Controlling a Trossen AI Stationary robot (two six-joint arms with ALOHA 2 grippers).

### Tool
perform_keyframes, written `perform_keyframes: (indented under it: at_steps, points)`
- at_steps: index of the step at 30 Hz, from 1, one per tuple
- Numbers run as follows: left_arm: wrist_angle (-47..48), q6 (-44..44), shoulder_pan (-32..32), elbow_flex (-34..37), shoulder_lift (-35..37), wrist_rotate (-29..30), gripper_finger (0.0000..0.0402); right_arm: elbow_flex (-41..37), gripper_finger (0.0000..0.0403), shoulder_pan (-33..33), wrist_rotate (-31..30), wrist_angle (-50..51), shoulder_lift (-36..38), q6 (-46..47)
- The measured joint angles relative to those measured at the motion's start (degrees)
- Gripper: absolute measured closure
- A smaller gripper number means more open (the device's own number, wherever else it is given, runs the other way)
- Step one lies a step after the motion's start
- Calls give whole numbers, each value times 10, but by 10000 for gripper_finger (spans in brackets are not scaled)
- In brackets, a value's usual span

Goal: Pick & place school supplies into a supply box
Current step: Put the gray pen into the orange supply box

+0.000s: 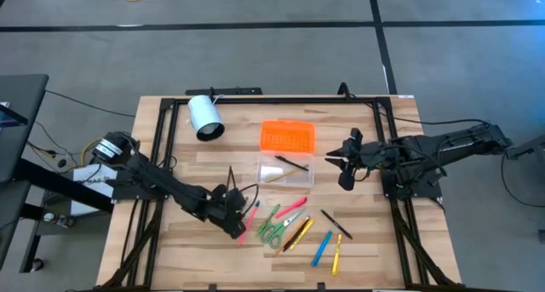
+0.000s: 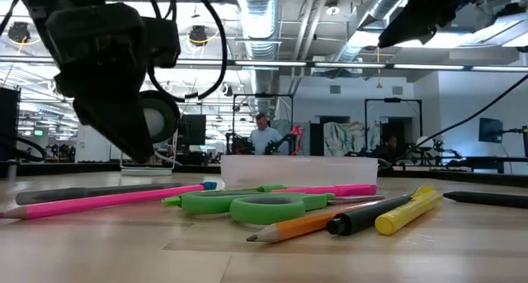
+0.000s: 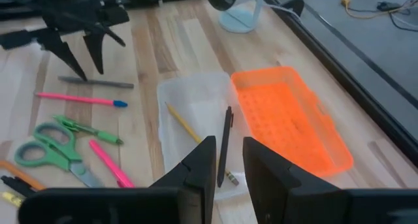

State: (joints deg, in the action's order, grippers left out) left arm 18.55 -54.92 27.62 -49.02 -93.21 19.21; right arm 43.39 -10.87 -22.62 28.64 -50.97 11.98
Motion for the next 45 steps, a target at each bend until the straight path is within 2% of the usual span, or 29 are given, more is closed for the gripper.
perform_keyframes:
  at_steps: [5, 14, 38, 45]
  points:
    - [50, 16, 0, -25, -3, 31, 274, 0, 331, 0, 0, 1, 9, 0]
    - [67, 32, -1, -22, -6, -12, 274, 0, 331, 0, 0, -6, 17, 4]
    - [65, 39, -1, -11, -7, -3, 274, 0, 331, 0, 0, -15, 15, 15]
    - [8, 24, -1, 16, -7, -25, 274, 0, 331, 0, 0, -15, 15, 16]
